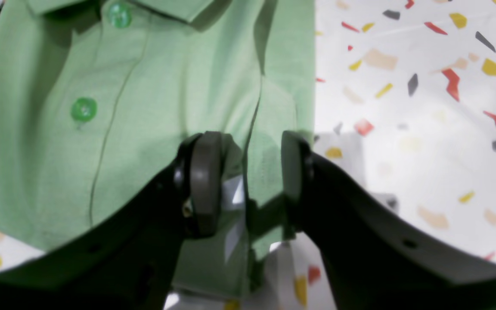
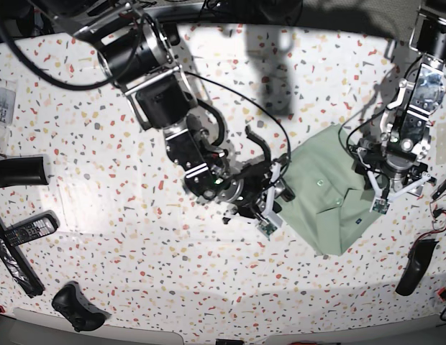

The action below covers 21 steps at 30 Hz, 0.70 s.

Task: Fold the T-shirt properly
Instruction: 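Slide the folded shirt toward the robot with both grippers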

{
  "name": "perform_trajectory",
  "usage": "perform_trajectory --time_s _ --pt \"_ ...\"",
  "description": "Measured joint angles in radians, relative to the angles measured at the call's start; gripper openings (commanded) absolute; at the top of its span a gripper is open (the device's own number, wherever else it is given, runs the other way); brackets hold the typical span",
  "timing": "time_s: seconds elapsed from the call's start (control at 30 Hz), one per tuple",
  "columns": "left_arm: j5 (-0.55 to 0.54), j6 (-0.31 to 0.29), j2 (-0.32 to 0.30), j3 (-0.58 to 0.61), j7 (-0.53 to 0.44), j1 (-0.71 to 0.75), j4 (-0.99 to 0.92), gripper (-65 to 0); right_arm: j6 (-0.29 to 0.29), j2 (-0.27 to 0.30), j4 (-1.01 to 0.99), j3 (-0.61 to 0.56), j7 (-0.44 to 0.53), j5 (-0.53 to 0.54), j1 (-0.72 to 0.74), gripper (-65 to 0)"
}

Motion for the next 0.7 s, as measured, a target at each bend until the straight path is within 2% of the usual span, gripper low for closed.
perform_trajectory --time_s 0.1,0.2,0.4,0.6,0.7 --pt "0.000 0.000 0.000 0.000 0.000 0.012 0.000 -25.4 0.053 0.037 0.044 0.000 -0.067 0.096 -0.013 -42.7" --pt "0.000 0.000 0.000 0.000 0.001 0.027 0.000 -25.4 0.102 0.076 0.105 0.000 -0.111 0.126 -0.039 -42.7" --pt "0.001 0.000 0.000 0.000 0.015 0.067 0.000 -25.4 0.105 0.158 0.280 0.000 -0.126 0.143 -0.176 -42.7" --pt "0.011 0.002 0.000 0.000 -0.005 0.090 0.002 -25.4 0.106 0.256 0.510 0.000 -0.148 0.222 -0.374 -42.7" --pt "0.016 0.002 0.000 0.000 -0.007 0.094 0.002 -25.4 0.107 0.305 0.631 0.000 -0.172 0.224 -0.471 -42.7"
